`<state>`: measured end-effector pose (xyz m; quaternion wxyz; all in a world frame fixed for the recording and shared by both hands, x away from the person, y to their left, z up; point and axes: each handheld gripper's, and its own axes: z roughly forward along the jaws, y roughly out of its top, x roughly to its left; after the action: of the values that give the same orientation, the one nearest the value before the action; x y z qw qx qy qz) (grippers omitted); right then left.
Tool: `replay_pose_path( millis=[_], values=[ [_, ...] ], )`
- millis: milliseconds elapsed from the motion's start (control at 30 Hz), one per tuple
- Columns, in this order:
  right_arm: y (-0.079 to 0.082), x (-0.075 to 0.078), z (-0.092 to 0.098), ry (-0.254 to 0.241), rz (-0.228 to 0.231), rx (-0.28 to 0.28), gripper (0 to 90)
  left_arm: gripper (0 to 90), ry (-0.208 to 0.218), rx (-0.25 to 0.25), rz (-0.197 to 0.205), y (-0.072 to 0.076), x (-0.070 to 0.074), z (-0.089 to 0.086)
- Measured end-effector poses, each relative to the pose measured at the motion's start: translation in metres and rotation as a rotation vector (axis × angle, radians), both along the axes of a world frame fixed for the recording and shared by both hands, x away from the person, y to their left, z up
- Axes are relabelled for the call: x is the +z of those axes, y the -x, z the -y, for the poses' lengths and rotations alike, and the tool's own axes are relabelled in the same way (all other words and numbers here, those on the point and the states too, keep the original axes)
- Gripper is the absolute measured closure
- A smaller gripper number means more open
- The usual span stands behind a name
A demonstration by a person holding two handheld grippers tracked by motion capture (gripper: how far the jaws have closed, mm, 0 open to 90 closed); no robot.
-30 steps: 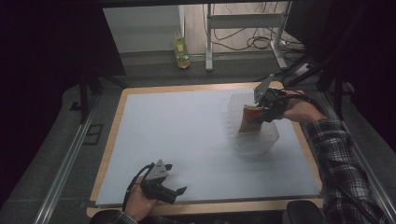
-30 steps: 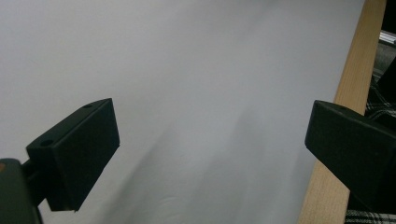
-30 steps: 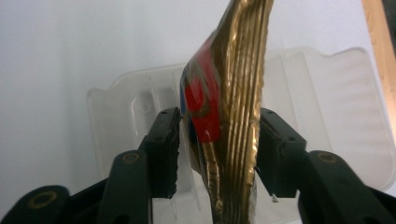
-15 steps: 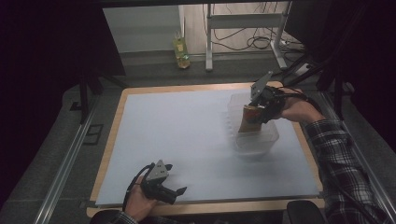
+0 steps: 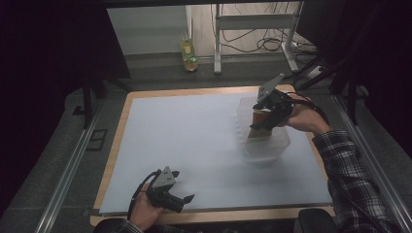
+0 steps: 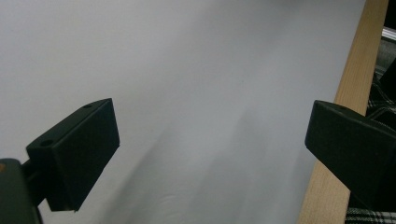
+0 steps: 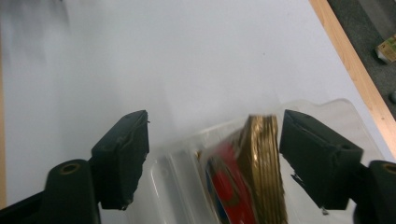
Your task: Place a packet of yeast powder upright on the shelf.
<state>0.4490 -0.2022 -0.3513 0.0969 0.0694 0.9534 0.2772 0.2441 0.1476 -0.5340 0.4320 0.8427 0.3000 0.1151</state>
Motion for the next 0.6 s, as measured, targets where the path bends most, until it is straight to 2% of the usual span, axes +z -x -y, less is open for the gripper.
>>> replay_pose_path(
  millis=[200, 300, 600],
  values=[
    [0.006, -0.002, -0.009, -0.047, -0.015, -0.03, 17.5, 2.9, 0.0, 0.001, -0.001, 0.0, 0.0, 0.0],
    [0.01, -0.001, -0.011, -0.083, -0.031, -0.021, 14.6, 2.9, -0.001, 0.0, 0.0, 0.0, 0.0, 0.0],
    [0.025, 0.004, -0.012, -0.129, -0.046, -0.042, 10.0, 2.9, 0.001, 0.002, 0.002, 0.0, 0.0, 0.0]
  ],
)
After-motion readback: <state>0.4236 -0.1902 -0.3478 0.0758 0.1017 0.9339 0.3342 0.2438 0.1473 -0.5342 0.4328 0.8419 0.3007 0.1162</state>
